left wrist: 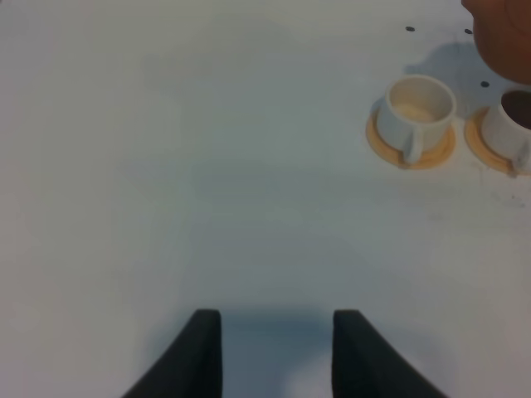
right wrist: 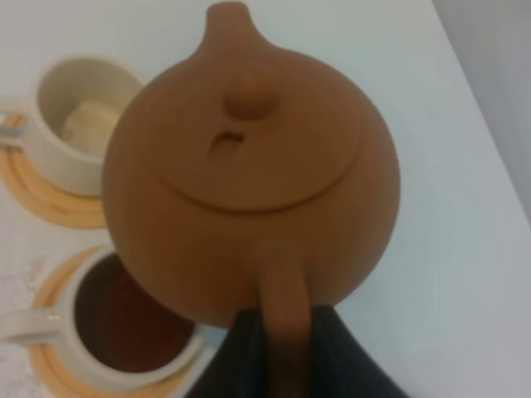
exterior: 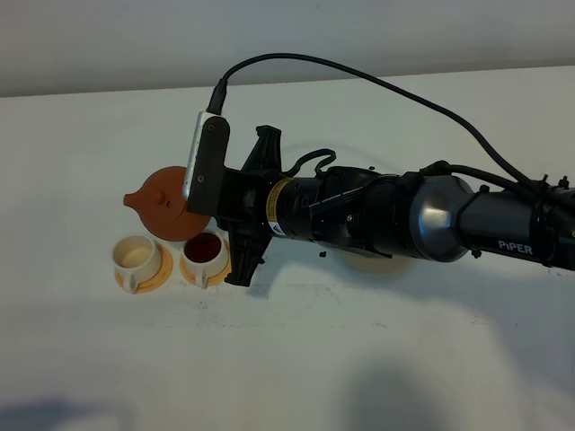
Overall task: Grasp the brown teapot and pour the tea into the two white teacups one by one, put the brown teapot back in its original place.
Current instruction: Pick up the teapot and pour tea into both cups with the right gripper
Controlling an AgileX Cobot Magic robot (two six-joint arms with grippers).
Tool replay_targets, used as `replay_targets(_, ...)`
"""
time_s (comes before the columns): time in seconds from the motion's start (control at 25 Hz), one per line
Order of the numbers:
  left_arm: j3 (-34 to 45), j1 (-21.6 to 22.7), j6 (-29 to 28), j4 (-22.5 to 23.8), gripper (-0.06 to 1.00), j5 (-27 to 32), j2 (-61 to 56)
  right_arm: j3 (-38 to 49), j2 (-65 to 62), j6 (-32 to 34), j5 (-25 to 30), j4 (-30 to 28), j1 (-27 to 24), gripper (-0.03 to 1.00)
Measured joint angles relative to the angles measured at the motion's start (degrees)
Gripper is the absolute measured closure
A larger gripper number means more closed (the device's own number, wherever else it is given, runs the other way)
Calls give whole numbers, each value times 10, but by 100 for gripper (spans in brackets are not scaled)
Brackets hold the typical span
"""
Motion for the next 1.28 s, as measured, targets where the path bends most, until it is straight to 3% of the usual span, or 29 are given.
replay_targets(0.52, 0, 0, 0, 0, 62, 0, 0, 0, 0, 0, 1, -78, 0, 86)
replay_targets(1.28, 0, 0, 0, 0, 62, 0, 0, -41, 6, -2, 30, -124, 0, 86)
